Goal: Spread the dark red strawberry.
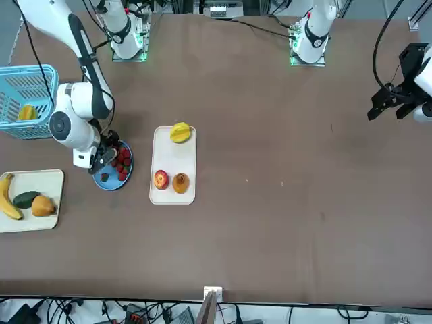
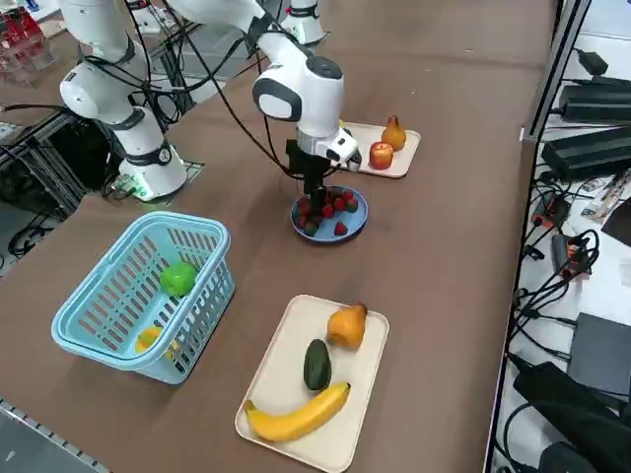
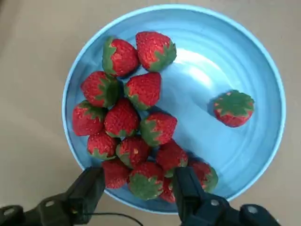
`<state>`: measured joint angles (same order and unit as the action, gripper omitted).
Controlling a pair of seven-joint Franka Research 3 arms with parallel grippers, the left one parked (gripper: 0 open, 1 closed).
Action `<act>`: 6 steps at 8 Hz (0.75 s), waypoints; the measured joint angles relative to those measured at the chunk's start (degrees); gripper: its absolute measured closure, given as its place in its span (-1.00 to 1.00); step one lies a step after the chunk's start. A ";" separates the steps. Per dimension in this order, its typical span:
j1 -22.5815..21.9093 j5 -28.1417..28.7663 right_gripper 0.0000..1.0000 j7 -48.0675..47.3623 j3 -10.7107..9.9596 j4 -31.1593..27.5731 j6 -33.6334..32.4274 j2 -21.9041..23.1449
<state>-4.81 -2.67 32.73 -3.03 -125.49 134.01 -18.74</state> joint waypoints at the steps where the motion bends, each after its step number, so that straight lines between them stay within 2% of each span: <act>1: 0.00 0.00 -0.74 -0.07 0.00 -0.20 0.08 -0.02; 5: 0.00 0.00 -0.56 -0.18 0.00 -0.50 0.32 -0.15; 6: 0.01 -0.03 -0.38 -0.19 -0.04 -0.48 0.41 -0.08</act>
<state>-4.80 -2.70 32.54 -3.07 -125.97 134.42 -18.83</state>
